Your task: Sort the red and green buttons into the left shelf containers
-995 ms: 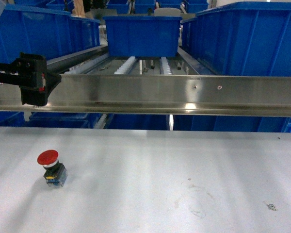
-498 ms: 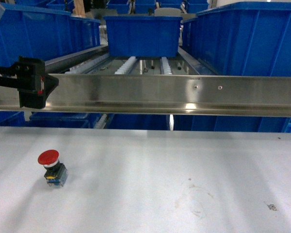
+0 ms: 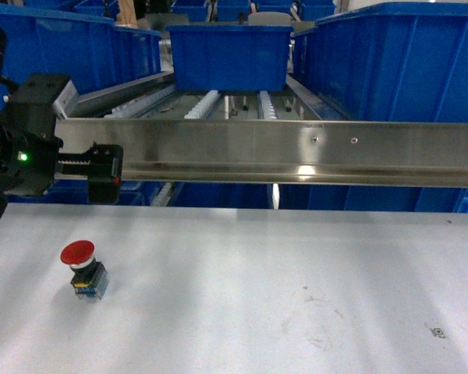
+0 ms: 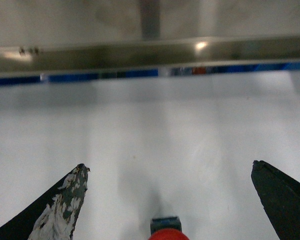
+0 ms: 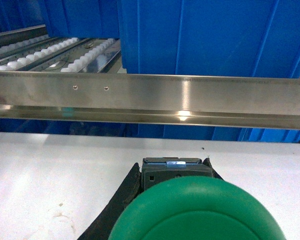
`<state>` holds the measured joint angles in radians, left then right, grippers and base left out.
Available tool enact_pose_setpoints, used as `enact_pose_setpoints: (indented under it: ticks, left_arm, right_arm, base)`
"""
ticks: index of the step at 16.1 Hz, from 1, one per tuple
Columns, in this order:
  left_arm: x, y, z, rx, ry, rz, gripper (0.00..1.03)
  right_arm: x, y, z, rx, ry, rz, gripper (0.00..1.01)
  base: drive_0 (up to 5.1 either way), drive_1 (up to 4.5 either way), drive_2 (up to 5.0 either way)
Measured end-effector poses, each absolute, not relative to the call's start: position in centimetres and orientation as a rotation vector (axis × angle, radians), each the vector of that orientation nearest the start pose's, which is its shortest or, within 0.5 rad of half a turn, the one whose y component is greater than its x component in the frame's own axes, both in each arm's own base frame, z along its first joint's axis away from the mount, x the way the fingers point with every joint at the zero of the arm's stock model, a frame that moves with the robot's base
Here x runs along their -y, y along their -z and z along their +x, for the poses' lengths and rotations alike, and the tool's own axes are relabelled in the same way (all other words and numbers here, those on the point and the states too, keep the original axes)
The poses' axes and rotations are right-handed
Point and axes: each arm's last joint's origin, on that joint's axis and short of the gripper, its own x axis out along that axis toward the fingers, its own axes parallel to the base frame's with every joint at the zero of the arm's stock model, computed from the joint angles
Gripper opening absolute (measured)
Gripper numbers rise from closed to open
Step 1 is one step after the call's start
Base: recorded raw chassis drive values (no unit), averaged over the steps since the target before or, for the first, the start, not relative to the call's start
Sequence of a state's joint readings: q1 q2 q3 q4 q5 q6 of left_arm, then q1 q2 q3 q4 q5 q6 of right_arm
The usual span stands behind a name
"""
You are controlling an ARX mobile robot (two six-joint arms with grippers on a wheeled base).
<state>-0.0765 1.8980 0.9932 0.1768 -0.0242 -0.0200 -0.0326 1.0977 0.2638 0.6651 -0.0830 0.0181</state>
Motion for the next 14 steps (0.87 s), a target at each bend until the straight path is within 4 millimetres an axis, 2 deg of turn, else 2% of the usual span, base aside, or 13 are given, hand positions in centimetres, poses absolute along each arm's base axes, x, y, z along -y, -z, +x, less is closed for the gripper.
enact_pose_setpoints:
  ticks: [3,7,14]
  left_arm:
    - [4.2,-11.2,37.9,-0.863,-0.021,0.019,0.98]
    - [5.8,-10.6,38.1,-0.927,-0.072,-0.019,0.98]
    - [4.8,-8.2,37.1,-1.003,-0.103,-0.068,0.98]
  right_arm:
    - [0.4,-18.1,20.4,-0.169,-0.049,0.028,0.28]
    - [0.4,-18.1,20.4,-0.169,-0.049,0.028,0.28]
    - [0.4,-18.1,20.4,-0.169,-0.049,0.028,0.28]
  base:
    - [0.0,0.0,0.0]
    - [0.0,0.0,0.0]
    - [0.0,0.0,0.0]
